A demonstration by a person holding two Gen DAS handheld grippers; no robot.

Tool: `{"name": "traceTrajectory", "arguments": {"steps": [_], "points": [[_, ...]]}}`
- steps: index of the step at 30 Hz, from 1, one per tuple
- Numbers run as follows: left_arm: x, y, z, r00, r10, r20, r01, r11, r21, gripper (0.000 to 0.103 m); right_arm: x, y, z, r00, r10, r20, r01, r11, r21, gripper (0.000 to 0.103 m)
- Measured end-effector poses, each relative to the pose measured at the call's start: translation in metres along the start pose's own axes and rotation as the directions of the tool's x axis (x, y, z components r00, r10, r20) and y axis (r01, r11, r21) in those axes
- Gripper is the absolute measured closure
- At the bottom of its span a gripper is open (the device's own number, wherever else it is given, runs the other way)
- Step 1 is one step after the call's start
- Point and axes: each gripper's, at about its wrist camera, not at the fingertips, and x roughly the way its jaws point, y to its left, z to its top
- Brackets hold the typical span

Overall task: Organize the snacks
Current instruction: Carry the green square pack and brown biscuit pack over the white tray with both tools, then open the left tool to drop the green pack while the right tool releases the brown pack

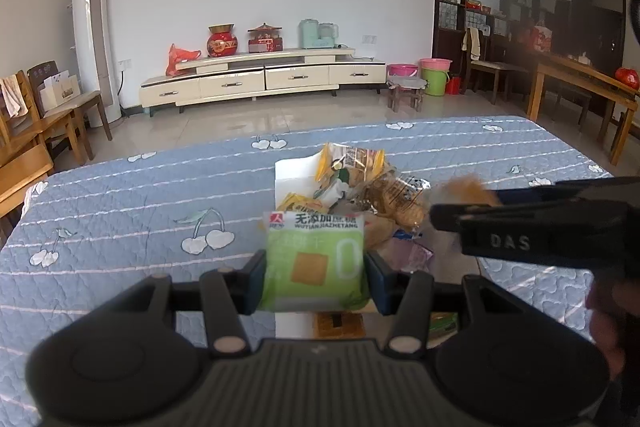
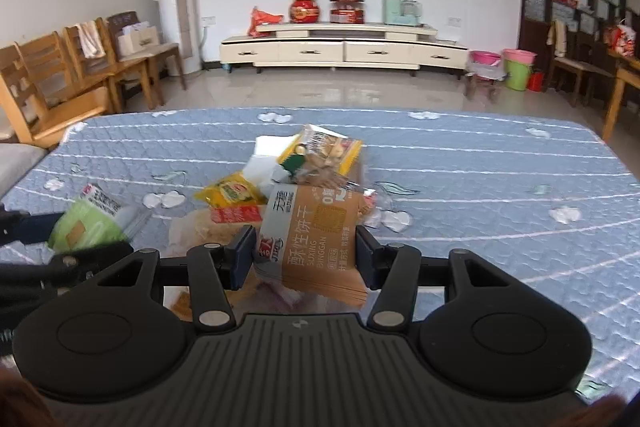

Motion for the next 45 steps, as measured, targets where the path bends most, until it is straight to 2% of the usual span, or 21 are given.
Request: {"name": "traceTrajectory", "arguments": {"steps": [1,2,3,8,19,22,23,24,25,31,34,35,39,41,45], "points": [[0.001,0.000,0.000,1.000,0.000,-0.003,0.000,1.000,-0.001,0.053,0.002,0.000,0.000,1.000,0.012,0.003,-0.012,1.000,-0.001,0.034],[0.001,0.000,0.000,1.000,0.001,-0.004,-0.001,1.000,-0.001,0.053,0.004,0.001,0.001,1.000,0.011,0.003,-0.011,1.000,-0.003,0.022],[0.001,0.000,-0.001,1.000,0.001,-0.005,-0.001,1.000,0.001,0.053,0.005,0.001,0.002,1.000,0.005,0.008,-0.005,1.000,-0.006,0.021],[0.008,-0.003,0.002,1.000,-0.009,-0.012,0.009,1.000,0.004,0.053,-0.014,-0.008,0.001,0.998,-0.013,0.054,0.012,1.000,0.020,0.021],[0.030,-0.035,0.017,0.995,-0.100,0.019,0.100,0.995,0.017,0.052,-0.059,-0.030,-0.017,0.989,-0.109,0.104,0.104,0.993,0.049,0.020],[0.042,-0.039,0.024,0.992,-0.123,0.033,0.123,0.992,0.015,0.048,-0.062,-0.031,-0.018,0.987,-0.117,0.106,0.111,0.992,0.058,0.020],[0.046,-0.041,0.025,0.992,-0.124,0.032,0.123,0.992,0.023,0.042,-0.062,-0.031,-0.018,0.987,-0.124,0.105,0.118,0.991,0.058,0.020],[0.048,-0.042,0.025,0.993,-0.117,0.028,0.116,0.993,0.026,0.035,-0.064,-0.031,-0.018,0.986,-0.127,0.104,0.122,0.991,0.055,0.020],[0.048,-0.040,0.024,0.994,-0.109,0.026,0.109,0.994,0.019,0.021,-0.064,-0.031,-0.018,0.986,-0.127,0.104,0.122,0.991,0.051,0.020],[0.030,-0.025,0.014,0.997,-0.072,0.013,0.072,0.997,-0.006,0.020,-0.065,-0.026,-0.022,0.987,-0.125,0.104,0.122,0.992,0.033,0.018],[0.012,-0.016,0.009,0.999,-0.041,0.015,0.041,0.999,-0.020,0.013,-0.069,-0.022,-0.024,0.988,-0.117,0.103,0.115,0.993,0.023,0.017],[0.006,-0.013,0.007,0.999,-0.030,0.017,0.030,0.999,-0.025,0.008,-0.070,-0.020,-0.025,0.988,-0.114,0.101,0.113,0.993,0.016,0.015],[-0.020,-0.002,-0.005,1.000,0.017,0.004,-0.017,0.999,-0.051,0.001,-0.073,-0.011,-0.031,0.992,-0.094,0.079,0.096,0.995,-0.018,0.003],[-0.029,0.001,-0.011,0.999,0.031,-0.012,-0.031,0.998,-0.063,0.001,-0.074,-0.006,-0.037,0.994,-0.092,0.065,0.095,0.995,-0.042,0.000],[-0.042,0.005,-0.026,0.997,0.076,-0.028,-0.078,0.993,-0.092,0.001,-0.073,0.001,-0.048,0.998,-0.063,0.025,0.065,0.996,-0.056,0.000]]}}
